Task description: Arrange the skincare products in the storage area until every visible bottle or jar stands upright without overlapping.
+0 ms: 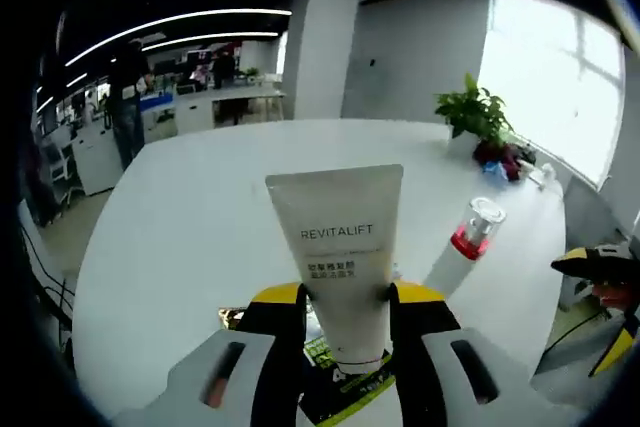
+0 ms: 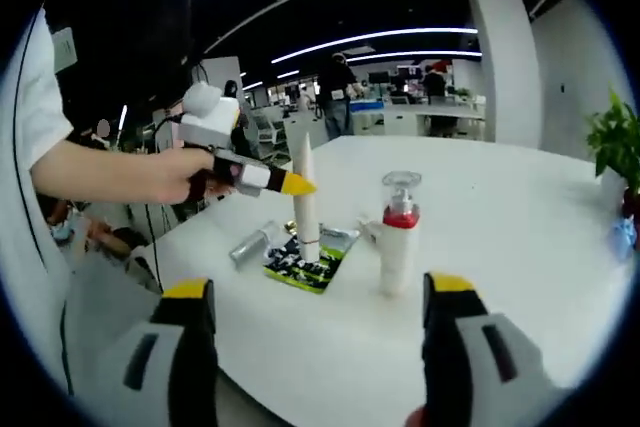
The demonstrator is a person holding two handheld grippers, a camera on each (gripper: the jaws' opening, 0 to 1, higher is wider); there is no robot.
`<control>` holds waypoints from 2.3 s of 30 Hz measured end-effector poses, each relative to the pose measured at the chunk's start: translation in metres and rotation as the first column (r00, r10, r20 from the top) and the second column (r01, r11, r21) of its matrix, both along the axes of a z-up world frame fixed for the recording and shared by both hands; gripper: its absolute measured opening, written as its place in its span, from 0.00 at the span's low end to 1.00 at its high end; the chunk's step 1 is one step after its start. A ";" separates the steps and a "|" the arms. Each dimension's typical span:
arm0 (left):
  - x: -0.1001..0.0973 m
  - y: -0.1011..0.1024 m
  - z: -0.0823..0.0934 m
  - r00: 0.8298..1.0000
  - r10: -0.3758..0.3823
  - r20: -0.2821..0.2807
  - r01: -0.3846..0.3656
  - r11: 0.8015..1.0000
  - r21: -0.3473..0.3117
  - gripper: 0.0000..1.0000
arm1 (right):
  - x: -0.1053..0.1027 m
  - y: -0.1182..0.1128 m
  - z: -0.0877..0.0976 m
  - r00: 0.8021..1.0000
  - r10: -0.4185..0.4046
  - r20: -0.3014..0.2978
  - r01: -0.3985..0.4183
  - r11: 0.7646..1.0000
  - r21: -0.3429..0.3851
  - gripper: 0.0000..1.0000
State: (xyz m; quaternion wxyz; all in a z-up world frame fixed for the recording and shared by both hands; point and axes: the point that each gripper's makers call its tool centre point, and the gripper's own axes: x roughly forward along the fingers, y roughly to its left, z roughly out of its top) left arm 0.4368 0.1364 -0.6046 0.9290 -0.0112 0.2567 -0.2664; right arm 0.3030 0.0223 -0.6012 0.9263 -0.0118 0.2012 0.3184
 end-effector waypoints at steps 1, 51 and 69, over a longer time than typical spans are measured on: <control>-0.004 -0.002 0.003 1.000 -0.002 0.003 0.002 1.000 -0.008 0.29 | 0.000 0.002 0.000 1.000 0.005 0.000 -0.005 1.000 0.003 0.85; -0.158 -0.054 0.066 0.971 -0.236 0.031 0.234 0.921 -0.311 0.29 | -0.022 0.064 0.018 0.977 0.202 0.073 -0.201 0.979 -0.018 0.19; -0.195 -0.066 0.084 0.758 -0.635 0.147 0.652 0.735 -0.186 0.23 | -0.069 0.082 0.046 0.866 0.499 0.029 -0.486 0.828 0.280 0.19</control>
